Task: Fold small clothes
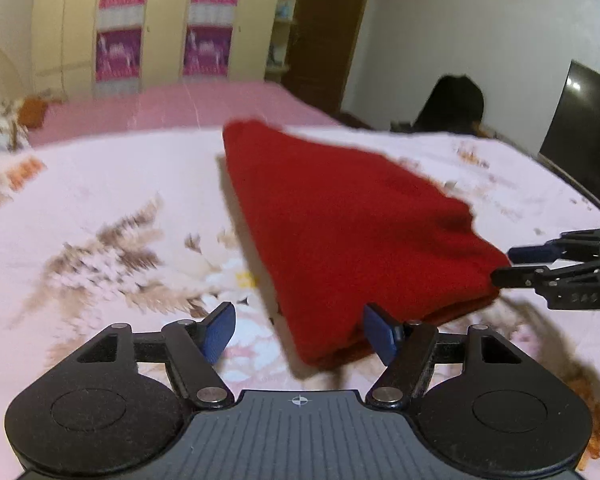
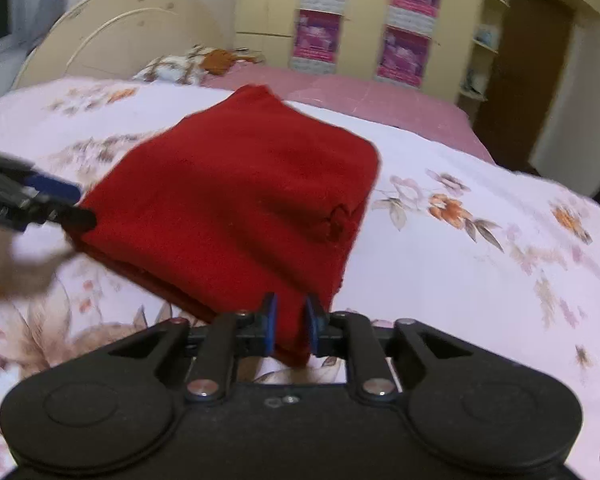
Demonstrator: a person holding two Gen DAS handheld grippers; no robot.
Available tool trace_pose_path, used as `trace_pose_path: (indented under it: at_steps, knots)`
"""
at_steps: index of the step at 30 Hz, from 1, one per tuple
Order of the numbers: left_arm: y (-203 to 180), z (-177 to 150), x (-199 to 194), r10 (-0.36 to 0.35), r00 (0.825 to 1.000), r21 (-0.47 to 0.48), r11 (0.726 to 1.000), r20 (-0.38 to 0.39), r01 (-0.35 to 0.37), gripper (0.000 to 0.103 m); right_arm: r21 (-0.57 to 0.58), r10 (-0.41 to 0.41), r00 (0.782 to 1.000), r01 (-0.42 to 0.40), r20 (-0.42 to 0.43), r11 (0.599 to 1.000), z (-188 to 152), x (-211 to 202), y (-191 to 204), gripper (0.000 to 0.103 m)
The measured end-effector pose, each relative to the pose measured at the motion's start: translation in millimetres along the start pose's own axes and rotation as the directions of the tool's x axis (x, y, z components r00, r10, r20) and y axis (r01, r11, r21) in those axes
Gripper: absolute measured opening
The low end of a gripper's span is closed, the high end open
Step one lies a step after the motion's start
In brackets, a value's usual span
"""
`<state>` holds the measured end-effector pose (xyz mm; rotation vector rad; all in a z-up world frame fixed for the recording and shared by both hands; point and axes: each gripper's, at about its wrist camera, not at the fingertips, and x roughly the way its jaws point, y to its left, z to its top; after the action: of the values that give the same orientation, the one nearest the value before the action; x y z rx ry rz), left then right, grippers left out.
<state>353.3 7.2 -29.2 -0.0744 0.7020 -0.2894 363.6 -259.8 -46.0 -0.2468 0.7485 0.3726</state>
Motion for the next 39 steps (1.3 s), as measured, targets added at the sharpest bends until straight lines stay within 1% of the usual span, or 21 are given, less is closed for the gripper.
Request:
trace_pose_path:
  at_steps: [1,2,3,4,5,7,9,11,13,16,19,23,30,35,37,39]
  knots:
    - [-2,-1,-15,0.001,1.0,-0.001,1.0,0.009,-0.001,0.09,0.053,-0.01,1.0,0.009,0.014,0.999,0,-11,-3,0.071]
    - [-6,-2,-27,0.003,1.0,-0.004,1.0,0.019,-0.003,0.096,0.106,-0.014,0.999,0.011,0.032,0.994,-1,-19,-8,0.082]
    - [-10,-4,-40,-0.002,0.999,-0.007,1.0,0.037,0.002,0.098,0.146,-0.008,0.999,0.004,0.033,0.989,-3,-28,-10,0.085]
    - [-13,-6,-56,-0.006,0.999,-0.014,1.0,0.053,0.007,0.099,0.194,0.022,1.0,-0.026,0.022,0.981,-6,-41,-10,0.083]
    - [-16,-10,-70,-0.006,0.998,-0.024,1.0,0.059,0.008,0.101,0.227,0.04,0.999,-0.043,0.015,0.973,-10,-51,-10,0.084]
    - [-23,-18,-94,0.006,0.997,-0.037,0.999,0.074,-0.003,0.103,0.269,0.028,0.999,-0.032,0.016,0.963,-18,-71,-3,0.093]
    - [-29,-28,-114,0.018,0.997,-0.041,0.999,0.078,-0.014,0.103,0.293,0.027,0.999,-0.031,0.018,0.956,-26,-90,8,0.099]
    - [-34,-38,-134,0.043,0.996,-0.049,0.998,0.08,-0.039,0.102,0.293,0.019,0.999,-0.028,0.036,0.956,-33,-112,22,0.1]
    - [-40,-46,-153,0.057,0.994,-0.057,0.997,0.098,-0.052,0.102,0.282,0.001,0.999,-0.013,0.042,0.959,-39,-134,38,0.101]
    - [-47,-55,-179,0.074,0.989,-0.055,0.996,0.126,-0.068,0.102,0.248,0.001,0.998,-0.015,0.056,0.969,-42,-159,59,0.102]
    - [-52,-60,-205,0.085,0.985,-0.058,0.995,0.151,-0.077,0.102,0.229,-0.018,0.996,-0.002,0.089,0.973,-45,-184,74,0.102]
    - [-59,-67,-228,0.093,0.98,-0.046,0.995,0.176,-0.086,0.102,0.232,-0.045,0.991,0.015,0.127,0.973,-48,-210,86,0.102]
    - [-71,-74,-250,0.089,0.978,-0.028,0.996,0.189,-0.085,0.102,0.231,-0.068,0.984,0.028,0.164,0.973,-57,-238,100,0.102]
    - [-79,-79,-266,0.095,0.974,-0.02,0.995,0.205,-0.093,0.102,0.227,-0.08,0.982,0.04,0.173,0.973,-61,-245,109,0.102]
    - [-79,-80,-264,0.097,0.973,0.002,0.995,0.209,-0.1,0.102,0.231,-0.077,0.981,0.034,0.177,0.972,-63,-246,112,0.102]
    - [-75,-78,-254,0.098,0.974,0.016,0.995,0.205,-0.103,0.102,0.22,-0.068,0.979,0.025,0.191,0.975,-64,-246,116,0.102]
